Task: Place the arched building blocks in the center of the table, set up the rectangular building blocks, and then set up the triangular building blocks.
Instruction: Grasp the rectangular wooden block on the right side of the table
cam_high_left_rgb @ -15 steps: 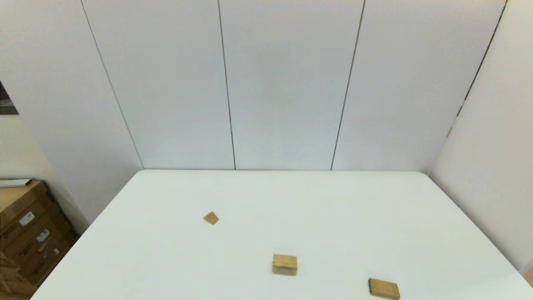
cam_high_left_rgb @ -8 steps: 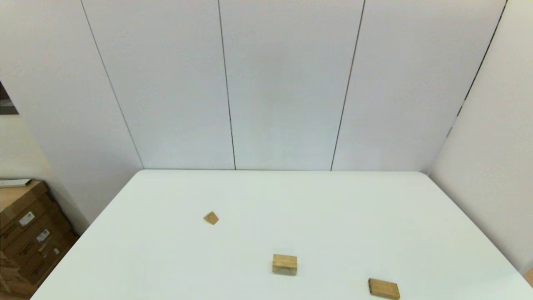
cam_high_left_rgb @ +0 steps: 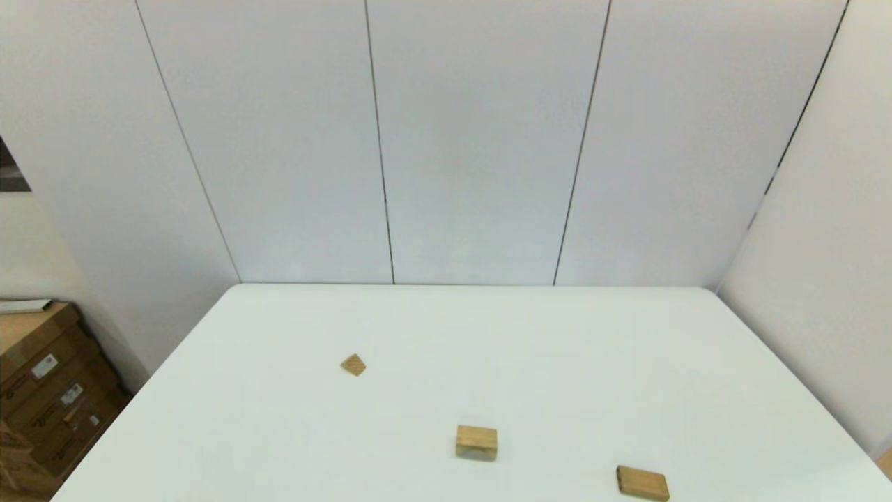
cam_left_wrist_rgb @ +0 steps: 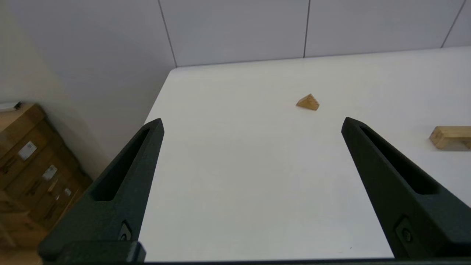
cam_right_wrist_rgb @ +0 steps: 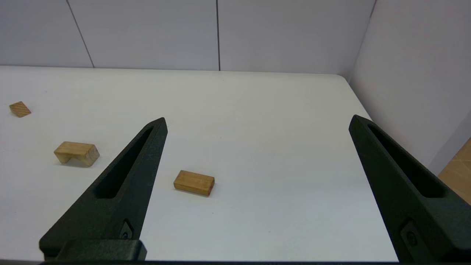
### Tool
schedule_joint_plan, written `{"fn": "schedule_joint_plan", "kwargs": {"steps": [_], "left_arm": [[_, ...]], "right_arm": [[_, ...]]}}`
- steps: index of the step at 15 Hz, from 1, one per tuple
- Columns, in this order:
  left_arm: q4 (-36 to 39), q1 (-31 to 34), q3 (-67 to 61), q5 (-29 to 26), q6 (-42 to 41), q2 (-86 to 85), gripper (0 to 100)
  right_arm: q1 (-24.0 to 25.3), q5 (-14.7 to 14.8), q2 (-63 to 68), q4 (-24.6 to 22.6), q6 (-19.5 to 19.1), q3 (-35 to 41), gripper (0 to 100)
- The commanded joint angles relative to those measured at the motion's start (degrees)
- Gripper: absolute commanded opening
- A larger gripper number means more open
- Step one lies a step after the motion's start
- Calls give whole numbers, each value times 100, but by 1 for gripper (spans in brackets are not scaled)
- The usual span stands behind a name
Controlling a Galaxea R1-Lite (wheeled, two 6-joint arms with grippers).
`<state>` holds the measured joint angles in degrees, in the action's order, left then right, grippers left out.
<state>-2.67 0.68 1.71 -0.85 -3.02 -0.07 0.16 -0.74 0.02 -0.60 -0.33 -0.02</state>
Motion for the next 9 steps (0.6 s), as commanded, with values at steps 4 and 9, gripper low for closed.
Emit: {"fn": "schedule_joint_plan", "kwargs": {"steps": [4, 9], "left_arm": [[320, 2, -188, -20, 135, 7, 100], [320, 2, -188, -3, 241, 7, 100]], "right_arm": [[2, -5, -2, -2, -2, 2, 100], [2, -5, -2, -2, -2, 2, 100]]}}
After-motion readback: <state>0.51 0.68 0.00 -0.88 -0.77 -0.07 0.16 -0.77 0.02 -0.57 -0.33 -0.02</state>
